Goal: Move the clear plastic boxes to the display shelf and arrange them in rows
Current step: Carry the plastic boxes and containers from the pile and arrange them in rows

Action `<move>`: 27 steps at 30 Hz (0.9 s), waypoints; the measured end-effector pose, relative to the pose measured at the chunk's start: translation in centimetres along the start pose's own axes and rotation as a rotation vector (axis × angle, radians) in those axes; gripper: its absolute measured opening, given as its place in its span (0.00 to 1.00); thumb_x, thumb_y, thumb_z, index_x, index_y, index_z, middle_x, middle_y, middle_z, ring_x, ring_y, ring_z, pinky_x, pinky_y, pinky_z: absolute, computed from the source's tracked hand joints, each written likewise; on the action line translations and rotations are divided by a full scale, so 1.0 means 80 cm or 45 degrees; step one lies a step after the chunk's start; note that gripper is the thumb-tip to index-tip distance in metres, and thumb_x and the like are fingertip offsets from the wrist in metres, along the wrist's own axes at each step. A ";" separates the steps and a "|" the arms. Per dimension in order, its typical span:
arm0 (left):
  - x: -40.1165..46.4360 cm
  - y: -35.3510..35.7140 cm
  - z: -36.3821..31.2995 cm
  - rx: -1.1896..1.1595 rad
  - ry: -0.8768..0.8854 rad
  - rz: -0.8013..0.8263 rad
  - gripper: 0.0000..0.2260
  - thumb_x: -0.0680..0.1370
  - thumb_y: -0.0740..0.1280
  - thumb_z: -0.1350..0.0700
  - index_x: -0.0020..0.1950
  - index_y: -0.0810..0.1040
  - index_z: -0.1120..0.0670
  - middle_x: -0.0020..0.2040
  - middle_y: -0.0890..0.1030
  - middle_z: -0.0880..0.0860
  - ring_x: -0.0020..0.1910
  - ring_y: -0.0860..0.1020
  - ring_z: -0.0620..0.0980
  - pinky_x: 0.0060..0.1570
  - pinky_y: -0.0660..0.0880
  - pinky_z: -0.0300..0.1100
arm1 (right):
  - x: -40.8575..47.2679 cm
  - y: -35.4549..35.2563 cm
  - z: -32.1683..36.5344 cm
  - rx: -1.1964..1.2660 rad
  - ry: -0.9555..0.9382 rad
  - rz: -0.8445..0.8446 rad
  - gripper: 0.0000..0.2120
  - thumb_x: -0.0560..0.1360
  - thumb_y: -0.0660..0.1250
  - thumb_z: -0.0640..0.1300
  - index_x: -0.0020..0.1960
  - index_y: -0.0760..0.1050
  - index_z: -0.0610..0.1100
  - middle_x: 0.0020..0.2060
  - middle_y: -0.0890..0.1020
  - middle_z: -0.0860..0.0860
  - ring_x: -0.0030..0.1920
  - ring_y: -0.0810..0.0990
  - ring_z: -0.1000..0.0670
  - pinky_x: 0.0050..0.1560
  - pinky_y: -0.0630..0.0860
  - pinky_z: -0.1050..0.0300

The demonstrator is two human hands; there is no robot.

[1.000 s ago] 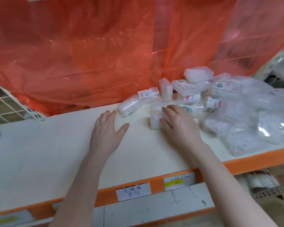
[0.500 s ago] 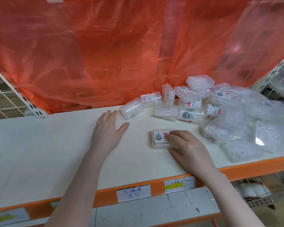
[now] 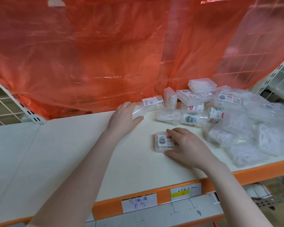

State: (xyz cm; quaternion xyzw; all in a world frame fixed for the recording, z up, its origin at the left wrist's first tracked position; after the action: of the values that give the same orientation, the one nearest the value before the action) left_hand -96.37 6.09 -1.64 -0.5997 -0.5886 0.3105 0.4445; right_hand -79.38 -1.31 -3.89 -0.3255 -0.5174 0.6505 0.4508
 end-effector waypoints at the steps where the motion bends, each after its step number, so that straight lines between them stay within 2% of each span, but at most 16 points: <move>1: 0.006 0.004 -0.002 0.006 0.015 0.014 0.21 0.76 0.66 0.49 0.68 0.70 0.50 0.65 0.71 0.52 0.65 0.68 0.54 0.62 0.66 0.47 | 0.000 0.000 -0.001 0.000 0.015 0.005 0.34 0.72 0.67 0.56 0.74 0.60 0.47 0.67 0.69 0.52 0.66 0.66 0.50 0.65 0.61 0.61; 7: 0.029 0.018 0.007 0.081 -0.082 0.089 0.23 0.74 0.66 0.54 0.68 0.68 0.47 0.62 0.72 0.53 0.62 0.70 0.57 0.56 0.69 0.48 | -0.002 -0.004 -0.006 0.016 0.056 -0.012 0.34 0.73 0.66 0.56 0.74 0.59 0.47 0.66 0.69 0.52 0.66 0.65 0.51 0.65 0.60 0.62; 11: 0.023 0.019 0.023 -0.124 -0.189 0.181 0.30 0.73 0.66 0.56 0.73 0.62 0.44 0.60 0.70 0.56 0.60 0.70 0.57 0.55 0.69 0.44 | -0.003 -0.005 -0.007 0.023 0.058 -0.016 0.33 0.73 0.66 0.56 0.74 0.60 0.48 0.66 0.68 0.52 0.66 0.65 0.51 0.65 0.61 0.62; 15: 0.013 0.000 0.032 -0.501 -0.255 0.127 0.20 0.69 0.69 0.58 0.58 0.73 0.43 0.50 0.74 0.50 0.49 0.73 0.50 0.43 0.70 0.41 | -0.001 -0.006 -0.007 0.022 0.065 -0.013 0.34 0.73 0.66 0.57 0.74 0.60 0.48 0.66 0.69 0.53 0.66 0.65 0.52 0.64 0.61 0.62; 17: 0.007 -0.011 0.036 -0.674 -0.283 0.089 0.16 0.69 0.69 0.61 0.52 0.74 0.45 0.46 0.76 0.49 0.44 0.75 0.49 0.42 0.72 0.42 | 0.001 -0.006 -0.006 0.019 0.069 -0.007 0.33 0.73 0.66 0.58 0.74 0.60 0.48 0.66 0.69 0.53 0.66 0.66 0.52 0.63 0.62 0.62; 19: 0.001 -0.020 0.037 -0.770 -0.270 0.067 0.14 0.69 0.70 0.63 0.48 0.75 0.46 0.46 0.78 0.50 0.41 0.76 0.47 0.41 0.72 0.40 | 0.002 -0.006 -0.006 0.018 0.074 -0.002 0.33 0.72 0.66 0.58 0.73 0.60 0.48 0.66 0.69 0.53 0.66 0.66 0.52 0.62 0.63 0.62; 24: -0.013 -0.029 0.034 -0.731 -0.185 0.063 0.09 0.71 0.70 0.60 0.47 0.75 0.50 0.48 0.80 0.48 0.44 0.78 0.45 0.39 0.69 0.32 | 0.003 -0.007 -0.005 0.001 0.082 -0.004 0.33 0.72 0.66 0.58 0.73 0.61 0.48 0.66 0.69 0.53 0.65 0.67 0.52 0.62 0.64 0.61; 27: -0.015 -0.021 0.030 -0.708 -0.171 0.062 0.08 0.71 0.71 0.55 0.45 0.73 0.49 0.51 0.79 0.47 0.49 0.79 0.47 0.43 0.70 0.41 | 0.001 -0.007 -0.003 0.001 0.083 -0.009 0.33 0.73 0.66 0.57 0.73 0.60 0.48 0.66 0.69 0.54 0.65 0.66 0.52 0.62 0.64 0.61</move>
State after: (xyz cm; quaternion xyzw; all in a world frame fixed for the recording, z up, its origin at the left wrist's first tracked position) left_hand -99.41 5.20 -1.27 -0.6905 -0.6647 0.1868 0.2155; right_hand -79.04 -1.08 -3.42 -0.3445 -0.5032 0.6382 0.4698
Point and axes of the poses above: each hand's wrist, its own x-axis towards the middle knuckle, its own y-axis out of the palm, z = x × y, the point moved 9 cm from there along x, towards the middle knuckle
